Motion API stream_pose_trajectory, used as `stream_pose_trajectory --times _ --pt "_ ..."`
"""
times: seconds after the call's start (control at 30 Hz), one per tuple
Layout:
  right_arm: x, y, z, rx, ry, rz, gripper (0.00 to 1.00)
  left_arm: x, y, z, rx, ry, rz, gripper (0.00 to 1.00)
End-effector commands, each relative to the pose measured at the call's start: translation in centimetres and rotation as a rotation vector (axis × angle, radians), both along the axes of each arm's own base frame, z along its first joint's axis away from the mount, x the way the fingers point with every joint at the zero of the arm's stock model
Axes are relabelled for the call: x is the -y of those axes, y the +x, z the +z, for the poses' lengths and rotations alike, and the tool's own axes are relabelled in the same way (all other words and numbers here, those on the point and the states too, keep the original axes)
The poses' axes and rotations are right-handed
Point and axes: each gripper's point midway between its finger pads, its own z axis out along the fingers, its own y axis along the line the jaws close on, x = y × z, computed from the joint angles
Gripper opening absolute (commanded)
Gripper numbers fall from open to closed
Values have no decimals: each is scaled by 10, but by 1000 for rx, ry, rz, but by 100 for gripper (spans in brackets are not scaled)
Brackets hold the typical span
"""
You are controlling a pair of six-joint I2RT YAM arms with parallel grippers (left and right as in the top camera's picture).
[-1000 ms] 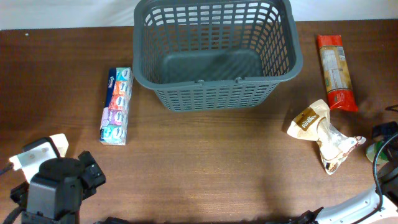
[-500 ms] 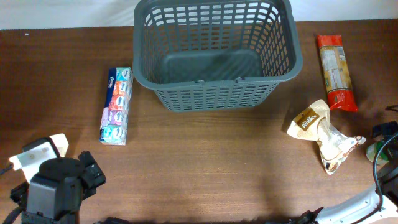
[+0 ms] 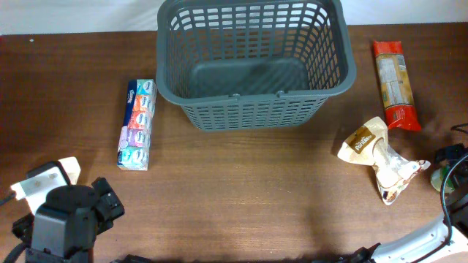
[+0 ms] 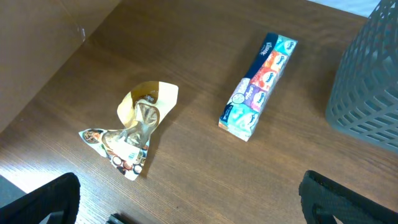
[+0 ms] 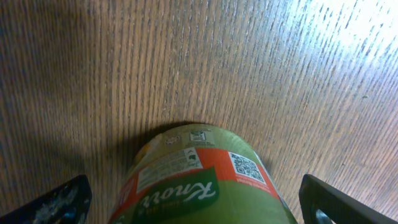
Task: Pack container
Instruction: 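Lower the right gripper and close it around the Knorr jar, then lift the jar with the right gripper and carry it into the basket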
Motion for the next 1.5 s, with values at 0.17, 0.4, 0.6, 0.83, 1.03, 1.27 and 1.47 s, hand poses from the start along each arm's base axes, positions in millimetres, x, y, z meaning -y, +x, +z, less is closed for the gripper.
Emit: stream_pose_trajectory --times 0.17,0.4,0.6,0.83,1.03,1.27,1.47 --pt "4 1 -4 -3 0 7 99 1 1 -4 -12 -10 6 100" --pt "0 3 -4 13 19 7 57 1 1 -4 -12 -10 6 100" --pt "-5 3 -4 16 47 7 33 1 1 -4 -12 -10 6 100" --pt "-7 10 17 43 77 18 4 1 1 -4 -12 -10 6 100" --pt "10 30 89 134 0 24 4 1 1 -4 -12 -10 6 100" --pt "-1 77 245 497 -108 160 4 1 1 -4 -12 -10 6 99" --pt "-80 111 402 930 -217 409 4 1 1 -4 -12 -10 6 100"
